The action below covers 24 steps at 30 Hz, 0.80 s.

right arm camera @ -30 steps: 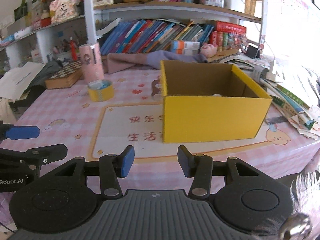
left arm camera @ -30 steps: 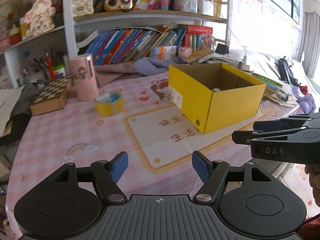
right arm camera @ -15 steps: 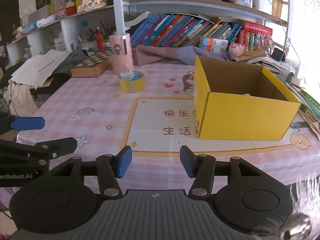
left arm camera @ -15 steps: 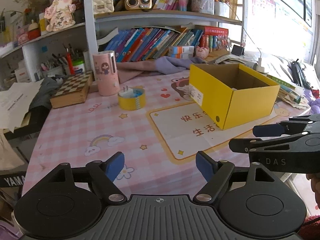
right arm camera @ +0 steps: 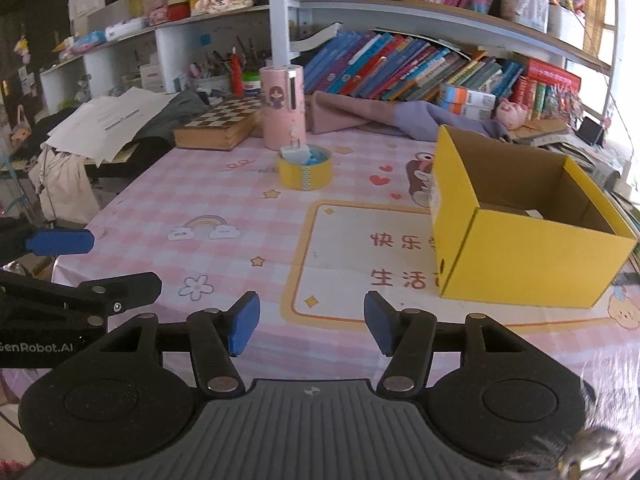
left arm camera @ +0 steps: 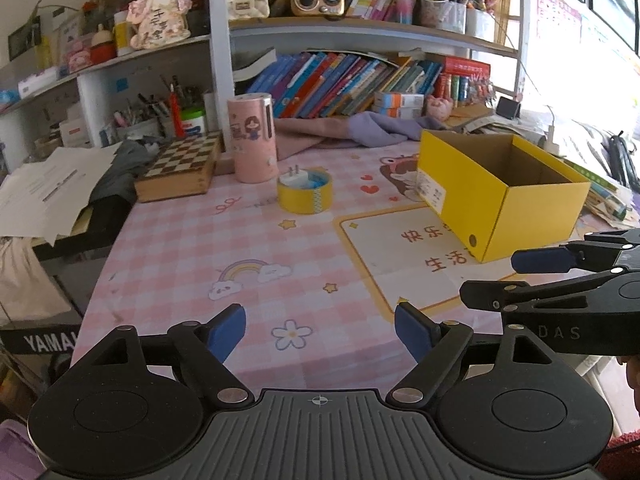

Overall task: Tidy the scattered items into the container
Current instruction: 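Lift both open tools out of the yellow box and back away, then move both open tools toward the yellow tape roll holding the charger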

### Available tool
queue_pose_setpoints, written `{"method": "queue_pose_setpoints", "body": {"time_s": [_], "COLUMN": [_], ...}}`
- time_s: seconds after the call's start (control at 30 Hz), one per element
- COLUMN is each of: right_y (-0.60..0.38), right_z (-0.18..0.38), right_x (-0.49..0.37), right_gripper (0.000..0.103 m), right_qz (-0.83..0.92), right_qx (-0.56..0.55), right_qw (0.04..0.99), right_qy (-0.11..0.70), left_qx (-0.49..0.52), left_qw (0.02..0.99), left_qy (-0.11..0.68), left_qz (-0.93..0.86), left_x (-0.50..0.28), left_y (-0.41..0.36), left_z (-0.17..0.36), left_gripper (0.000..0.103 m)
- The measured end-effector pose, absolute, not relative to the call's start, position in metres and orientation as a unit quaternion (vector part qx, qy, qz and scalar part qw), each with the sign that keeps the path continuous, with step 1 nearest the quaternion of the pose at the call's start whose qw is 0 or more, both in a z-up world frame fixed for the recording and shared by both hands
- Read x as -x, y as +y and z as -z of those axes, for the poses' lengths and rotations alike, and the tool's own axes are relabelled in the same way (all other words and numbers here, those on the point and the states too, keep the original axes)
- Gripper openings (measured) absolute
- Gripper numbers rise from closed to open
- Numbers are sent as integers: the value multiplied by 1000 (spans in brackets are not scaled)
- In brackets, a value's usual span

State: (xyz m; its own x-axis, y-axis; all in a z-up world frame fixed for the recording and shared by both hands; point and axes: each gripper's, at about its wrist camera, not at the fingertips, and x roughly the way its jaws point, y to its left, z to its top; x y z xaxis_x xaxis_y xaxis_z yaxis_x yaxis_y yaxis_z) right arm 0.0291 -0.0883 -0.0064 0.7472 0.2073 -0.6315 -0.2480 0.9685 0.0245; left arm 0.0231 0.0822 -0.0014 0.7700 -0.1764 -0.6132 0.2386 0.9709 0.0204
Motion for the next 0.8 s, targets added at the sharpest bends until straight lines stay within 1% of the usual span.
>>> {"method": "queue_pose_setpoints", "body": {"time_s": [0.1,0.2,0.33,0.57,0.8], "right_y": [-86,-86,-87,-91,-89], "right_z": [6,7,7,13,16], "right_x": [-32,-34,-37,-43,-59], "right_gripper": [58,61,65,69,70], "right_qz": [-125,-124,-122,-114,-117], "right_qx": [32,33,35,30,30], "right_qw": [934,933,933,932,931], "right_qy": [334,336,336,343,345], "left_qx": [-48,-47,-47,-53,-52], "left_qw": [939,939,938,934,933], "left_qy": [322,323,325,333,337], "left_qz": [108,109,115,121,117], "left_x": [-25,-27,-30,-39,-55], "left_y": [83,83,80,76,78], "left_z": [1,2,4,8,11], "left_gripper": [85,89,89,90,90]}}
